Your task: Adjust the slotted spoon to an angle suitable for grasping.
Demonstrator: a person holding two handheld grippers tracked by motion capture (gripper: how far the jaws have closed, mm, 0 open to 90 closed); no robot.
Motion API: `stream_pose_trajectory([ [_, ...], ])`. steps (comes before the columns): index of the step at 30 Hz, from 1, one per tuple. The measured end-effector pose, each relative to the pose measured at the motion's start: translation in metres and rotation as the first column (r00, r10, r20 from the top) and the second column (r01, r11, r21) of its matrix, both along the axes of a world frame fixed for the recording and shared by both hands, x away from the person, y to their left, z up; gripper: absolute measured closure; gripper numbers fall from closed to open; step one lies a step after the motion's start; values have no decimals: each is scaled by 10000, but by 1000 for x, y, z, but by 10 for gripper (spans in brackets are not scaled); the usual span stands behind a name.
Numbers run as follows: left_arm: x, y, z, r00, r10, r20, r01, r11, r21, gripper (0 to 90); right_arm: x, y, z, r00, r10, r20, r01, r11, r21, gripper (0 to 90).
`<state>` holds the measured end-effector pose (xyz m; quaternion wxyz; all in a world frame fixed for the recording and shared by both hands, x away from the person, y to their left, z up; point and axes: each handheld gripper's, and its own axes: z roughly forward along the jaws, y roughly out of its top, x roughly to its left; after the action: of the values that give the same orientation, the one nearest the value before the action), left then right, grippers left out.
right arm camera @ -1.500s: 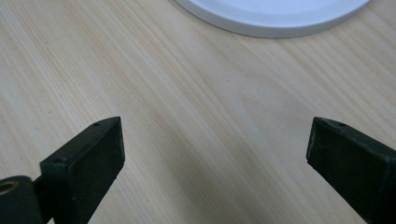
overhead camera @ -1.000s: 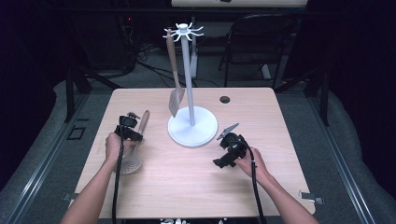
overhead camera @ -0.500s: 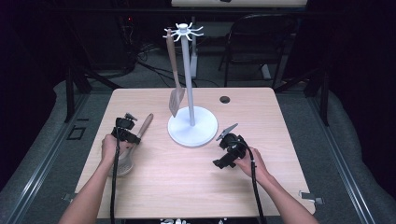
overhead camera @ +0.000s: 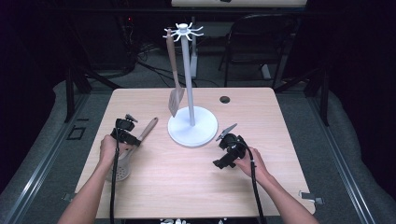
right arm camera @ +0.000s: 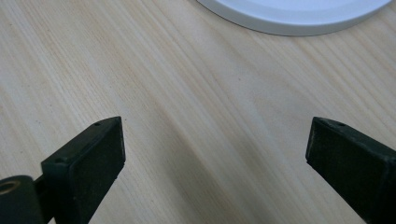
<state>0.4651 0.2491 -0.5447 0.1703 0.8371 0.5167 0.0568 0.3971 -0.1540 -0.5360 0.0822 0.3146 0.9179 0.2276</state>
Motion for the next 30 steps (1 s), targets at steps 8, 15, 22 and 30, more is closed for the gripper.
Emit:
stream_pose_trajectory([
  [8, 7, -7, -6, 9999, 25, 128, -28, 9997, 257, 662, 0, 1, -1, 10000, -41, -48, 42, 10000, 53, 42],
  [15, 14, -17, -6, 9999, -36, 166, 26, 9984, 560, 726, 0, 0, -3, 9999, -63, -96, 64, 10000, 52, 43],
  [22, 14, -21, -5, 9999, -27, 104, 18, 9962, 870, 741, 0, 0, -4, 9998, -110, -173, 111, 9999, 77, 44],
  [30, 11, -15, -5, 9994, 19, 332, -33, 9991, 426, 749, 0, 1, -3, 9999, -6, -145, 5, 10000, -61, 44],
])
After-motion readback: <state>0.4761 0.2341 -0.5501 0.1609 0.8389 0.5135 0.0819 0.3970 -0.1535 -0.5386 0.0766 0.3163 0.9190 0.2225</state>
